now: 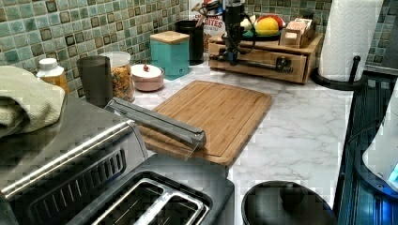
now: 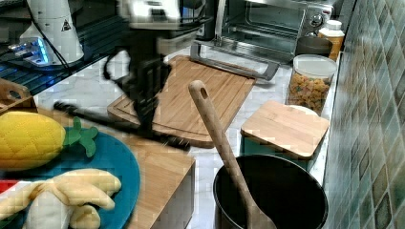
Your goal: Close the drawer.
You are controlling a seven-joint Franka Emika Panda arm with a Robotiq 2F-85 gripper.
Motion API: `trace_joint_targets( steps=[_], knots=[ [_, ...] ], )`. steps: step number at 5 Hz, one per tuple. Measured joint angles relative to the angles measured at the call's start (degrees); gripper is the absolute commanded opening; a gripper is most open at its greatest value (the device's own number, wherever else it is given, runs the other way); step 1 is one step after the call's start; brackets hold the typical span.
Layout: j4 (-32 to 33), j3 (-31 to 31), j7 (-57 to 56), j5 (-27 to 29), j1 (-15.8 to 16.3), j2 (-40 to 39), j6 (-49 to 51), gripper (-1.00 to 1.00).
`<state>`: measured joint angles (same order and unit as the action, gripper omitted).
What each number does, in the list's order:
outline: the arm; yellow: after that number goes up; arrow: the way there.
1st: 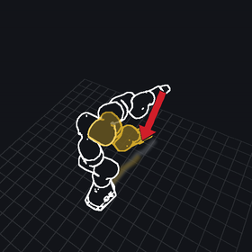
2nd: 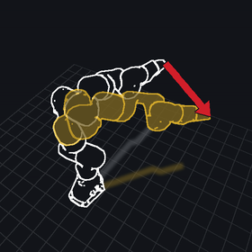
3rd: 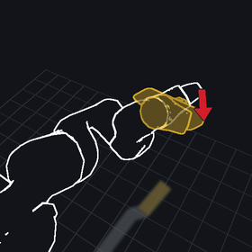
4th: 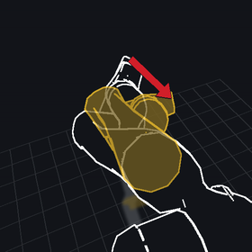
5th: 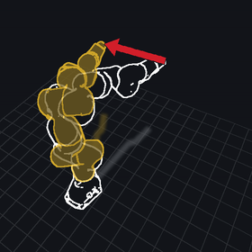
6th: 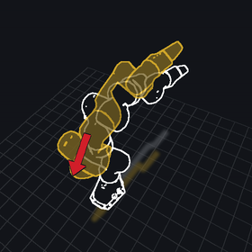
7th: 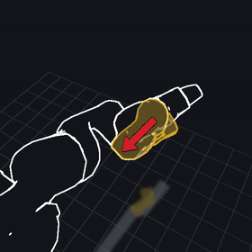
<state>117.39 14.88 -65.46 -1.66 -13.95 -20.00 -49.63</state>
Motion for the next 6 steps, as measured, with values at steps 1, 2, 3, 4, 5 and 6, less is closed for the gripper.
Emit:
trace_joint_targets(
  steps=[1, 2, 3, 4, 5, 6],
  knots=[
    [-0.34, 1.33, 5.32, 0.51, -0.23, -0.52, -0.98, -1.00],
    [-0.45, 1.89, 9.06, -4.10, 1.40, -0.67, -0.81, -1.00],
    [-0.45, 3.05, 9.06, -5.26, 2.86, -1.08, -1.15, -1.00],
    [-0.45, 3.43, 9.06, -5.26, 3.25, -1.08, -1.15, -1.00],
    [-0.45, 3.46, 9.06, -5.25, 3.29, -1.08, -1.15, -1.00],
    [-0.45, 3.46, 9.06, -5.09, 3.27, -1.08, -1.15, -1.00]
  ],
)
